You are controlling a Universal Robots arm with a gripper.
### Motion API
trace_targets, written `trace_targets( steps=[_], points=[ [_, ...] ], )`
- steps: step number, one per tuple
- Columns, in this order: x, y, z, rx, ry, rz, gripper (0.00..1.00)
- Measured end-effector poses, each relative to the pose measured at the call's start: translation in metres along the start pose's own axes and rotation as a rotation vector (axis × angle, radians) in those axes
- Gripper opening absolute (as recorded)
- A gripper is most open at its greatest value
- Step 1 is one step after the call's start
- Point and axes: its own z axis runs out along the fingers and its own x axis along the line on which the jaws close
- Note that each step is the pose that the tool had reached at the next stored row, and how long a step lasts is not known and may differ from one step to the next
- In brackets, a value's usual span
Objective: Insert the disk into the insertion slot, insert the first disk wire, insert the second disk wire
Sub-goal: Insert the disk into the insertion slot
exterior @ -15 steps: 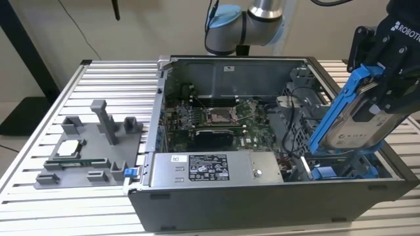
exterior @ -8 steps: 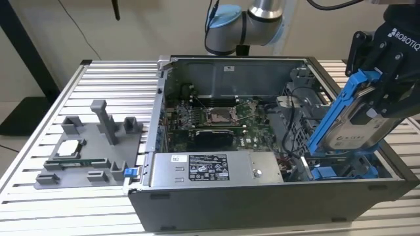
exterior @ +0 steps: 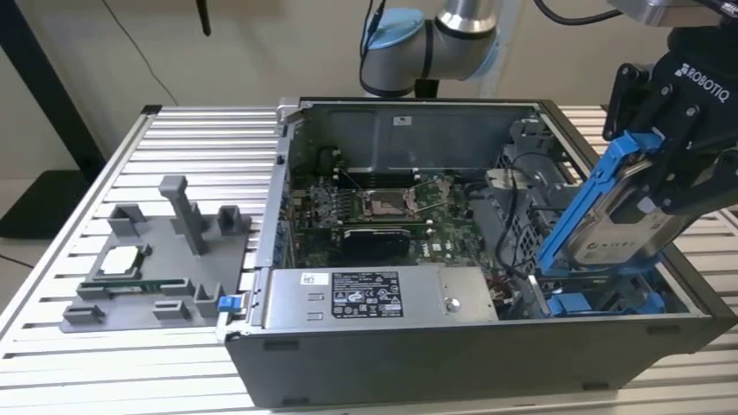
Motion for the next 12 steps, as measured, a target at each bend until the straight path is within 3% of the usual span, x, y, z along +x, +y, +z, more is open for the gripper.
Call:
trace_targets(
  steps=[4, 12],
  points=[
    [0.0001, -0.0007, 0.0033, -0.0001, -0.0063, 0.0, 0.0],
    [0.0002, -0.001, 0.0062, 0.0007, -0.0077, 0.022, 0.0]
  ],
)
